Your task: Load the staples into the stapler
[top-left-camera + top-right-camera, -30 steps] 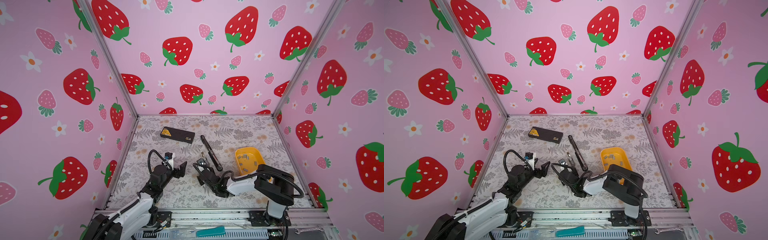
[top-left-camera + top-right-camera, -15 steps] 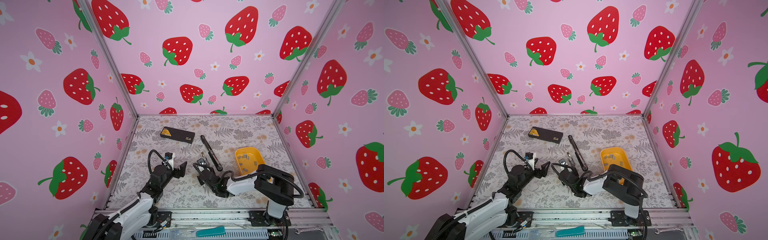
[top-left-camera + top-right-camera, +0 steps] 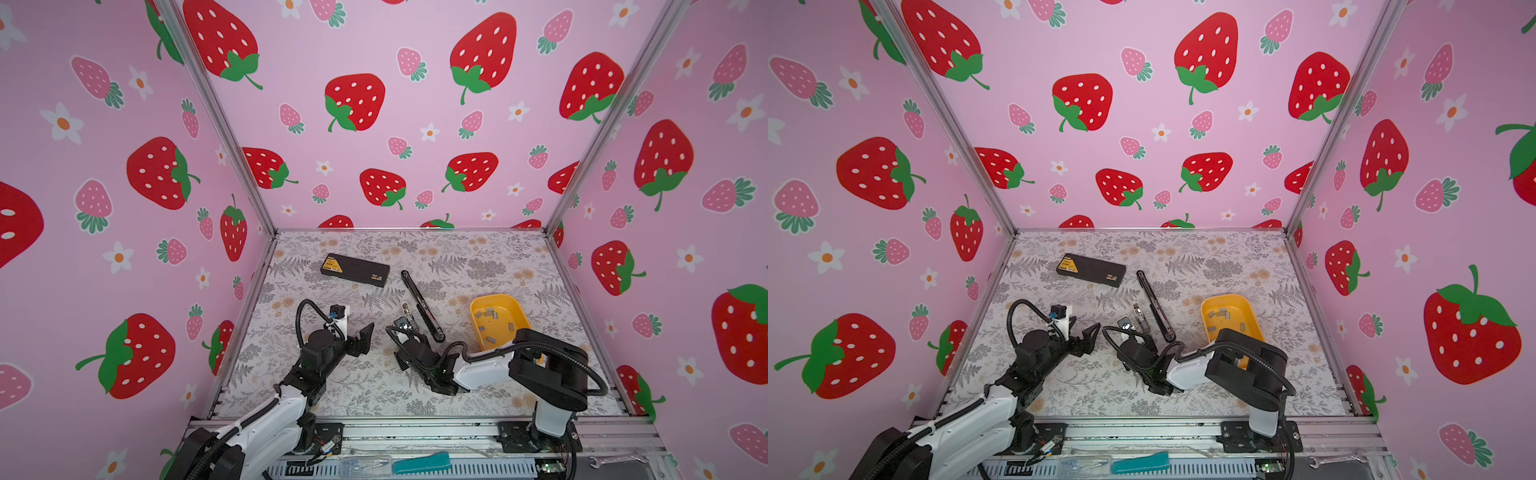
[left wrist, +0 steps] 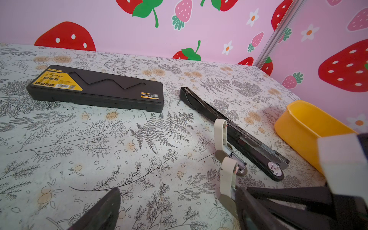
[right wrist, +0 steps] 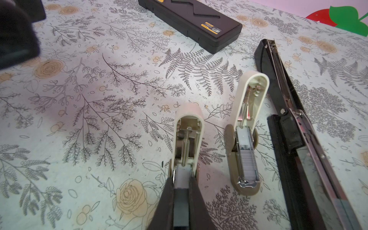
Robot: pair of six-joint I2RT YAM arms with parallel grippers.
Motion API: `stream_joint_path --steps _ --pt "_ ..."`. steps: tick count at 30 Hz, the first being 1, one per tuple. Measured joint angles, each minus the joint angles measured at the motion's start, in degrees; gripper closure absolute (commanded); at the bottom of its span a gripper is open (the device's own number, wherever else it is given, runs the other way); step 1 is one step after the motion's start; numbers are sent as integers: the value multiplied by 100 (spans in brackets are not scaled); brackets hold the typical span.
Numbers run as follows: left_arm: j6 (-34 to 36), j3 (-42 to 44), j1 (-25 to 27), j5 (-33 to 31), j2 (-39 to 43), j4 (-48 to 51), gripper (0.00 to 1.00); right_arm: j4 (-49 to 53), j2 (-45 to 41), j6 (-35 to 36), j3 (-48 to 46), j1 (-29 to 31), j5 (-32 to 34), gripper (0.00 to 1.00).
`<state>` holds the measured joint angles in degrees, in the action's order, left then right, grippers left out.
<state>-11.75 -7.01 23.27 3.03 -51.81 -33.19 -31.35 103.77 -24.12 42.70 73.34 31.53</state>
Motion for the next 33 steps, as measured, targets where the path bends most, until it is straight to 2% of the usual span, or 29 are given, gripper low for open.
stream_joint_path --steps 33 --pt "2 0 22 -2 0 2 9 -321 39 -144 -232 0 -94 100"
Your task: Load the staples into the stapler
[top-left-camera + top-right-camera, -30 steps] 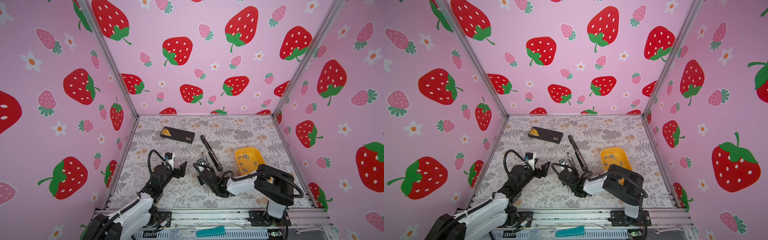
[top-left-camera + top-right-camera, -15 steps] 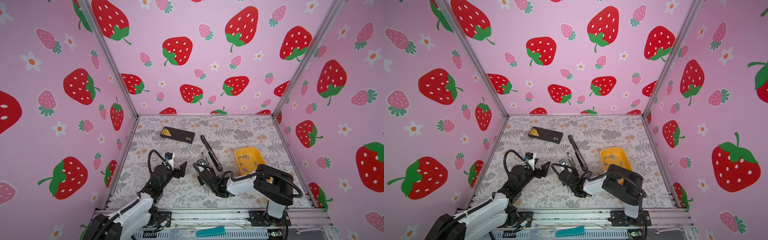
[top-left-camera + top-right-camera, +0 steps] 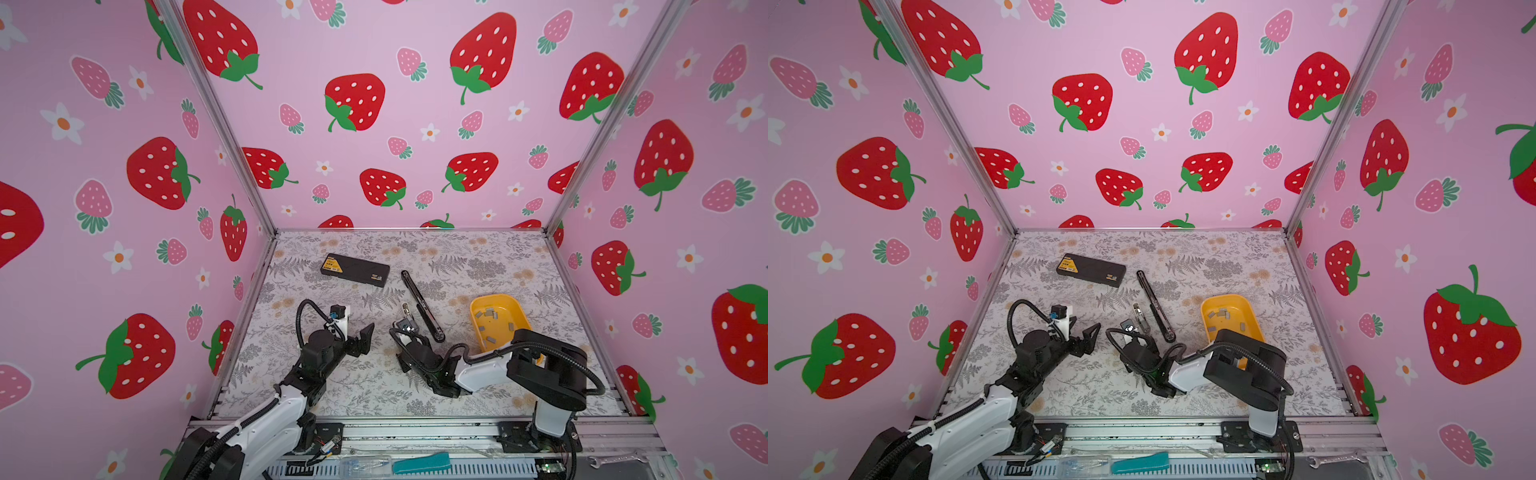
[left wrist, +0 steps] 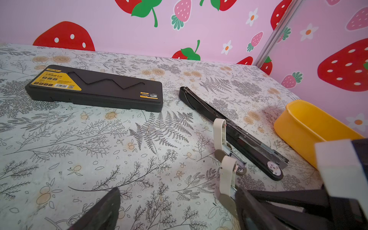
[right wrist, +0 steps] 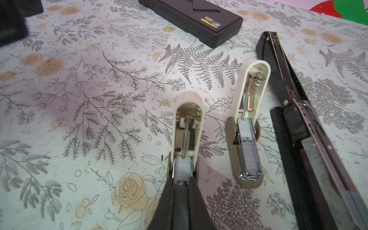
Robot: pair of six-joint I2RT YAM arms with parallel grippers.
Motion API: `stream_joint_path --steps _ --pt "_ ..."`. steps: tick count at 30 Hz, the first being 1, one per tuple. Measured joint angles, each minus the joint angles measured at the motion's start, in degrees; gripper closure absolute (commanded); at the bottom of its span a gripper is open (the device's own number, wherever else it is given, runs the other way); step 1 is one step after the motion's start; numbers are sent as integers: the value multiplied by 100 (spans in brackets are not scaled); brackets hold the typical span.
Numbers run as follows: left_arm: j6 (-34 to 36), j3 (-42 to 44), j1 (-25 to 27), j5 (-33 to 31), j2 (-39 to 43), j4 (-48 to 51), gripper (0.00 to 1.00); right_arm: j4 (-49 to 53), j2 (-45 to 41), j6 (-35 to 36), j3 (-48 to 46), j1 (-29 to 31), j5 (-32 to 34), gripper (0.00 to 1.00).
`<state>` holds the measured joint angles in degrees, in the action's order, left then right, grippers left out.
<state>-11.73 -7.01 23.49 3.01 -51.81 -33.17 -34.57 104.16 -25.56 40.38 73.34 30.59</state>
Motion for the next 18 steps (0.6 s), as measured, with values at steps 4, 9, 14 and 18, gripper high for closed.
stream_joint_path --steps 4,9,14,18 --pt "0 0 0 0 0 0 9 -7 0 -22 -76 0 -59 100" --pt "0 0 0 0 0 0 9 0 -55 -24 -136 0 -79 100" --pt "0 0 0 0 0 0 9 -4 -168 -15 -153 0 -87 100" --pt "0 0 0 0 -11 0 9 0 -177 -17 -153 0 -107 100"
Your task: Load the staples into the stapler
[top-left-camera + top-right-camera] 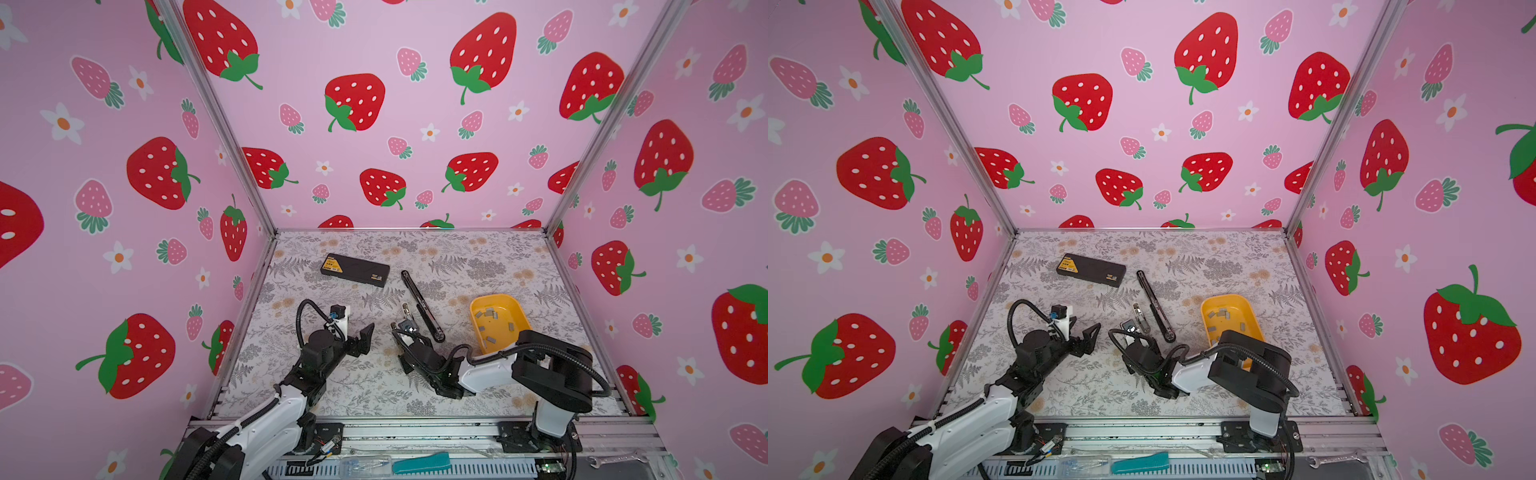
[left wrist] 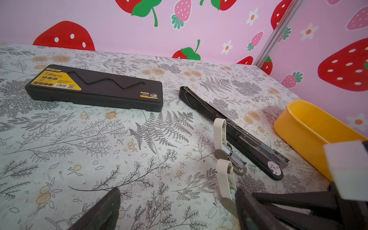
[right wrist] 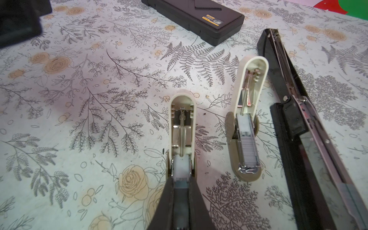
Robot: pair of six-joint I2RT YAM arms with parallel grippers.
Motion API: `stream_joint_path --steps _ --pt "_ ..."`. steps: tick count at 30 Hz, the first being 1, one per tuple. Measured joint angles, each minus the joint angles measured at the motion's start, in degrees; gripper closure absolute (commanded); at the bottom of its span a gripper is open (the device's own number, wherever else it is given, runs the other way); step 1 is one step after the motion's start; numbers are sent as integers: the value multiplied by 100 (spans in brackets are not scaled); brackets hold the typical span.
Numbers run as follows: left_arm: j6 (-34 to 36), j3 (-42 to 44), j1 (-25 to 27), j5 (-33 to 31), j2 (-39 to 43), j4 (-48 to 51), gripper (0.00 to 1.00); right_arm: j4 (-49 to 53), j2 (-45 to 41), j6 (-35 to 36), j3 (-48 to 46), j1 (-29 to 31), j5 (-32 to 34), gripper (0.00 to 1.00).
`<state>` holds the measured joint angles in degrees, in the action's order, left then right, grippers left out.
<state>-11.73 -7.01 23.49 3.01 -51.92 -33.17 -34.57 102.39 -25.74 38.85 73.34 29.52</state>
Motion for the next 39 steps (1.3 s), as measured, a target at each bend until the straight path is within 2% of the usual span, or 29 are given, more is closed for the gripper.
stream_joint_path --steps 16,18,22,24,28,32,35,39 --pt "4 0 4 -42 -101 9 9 2 9 -153 -131 0 -79 100" --pt "9 0 4 -44 -101 4 9 -15 9 -175 -144 0 -81 97" --pt "15 0 4 -46 -101 7 9 -39 9 -205 -157 0 -81 85" --pt "15 0 4 -46 -101 7 9 -35 -4 -205 -160 0 -87 83" --pt "15 0 4 -46 -101 7 9 76 -166 -210 -227 0 -79 69" --pt "15 0 4 -46 -101 7 9 160 -461 -258 -293 0 -33 62" --pt "15 0 4 -46 -101 7 9 162 -575 -273 -293 0 2 62" --pt "15 0 4 -46 -101 7 9 170 -584 -284 -299 0 76 69"
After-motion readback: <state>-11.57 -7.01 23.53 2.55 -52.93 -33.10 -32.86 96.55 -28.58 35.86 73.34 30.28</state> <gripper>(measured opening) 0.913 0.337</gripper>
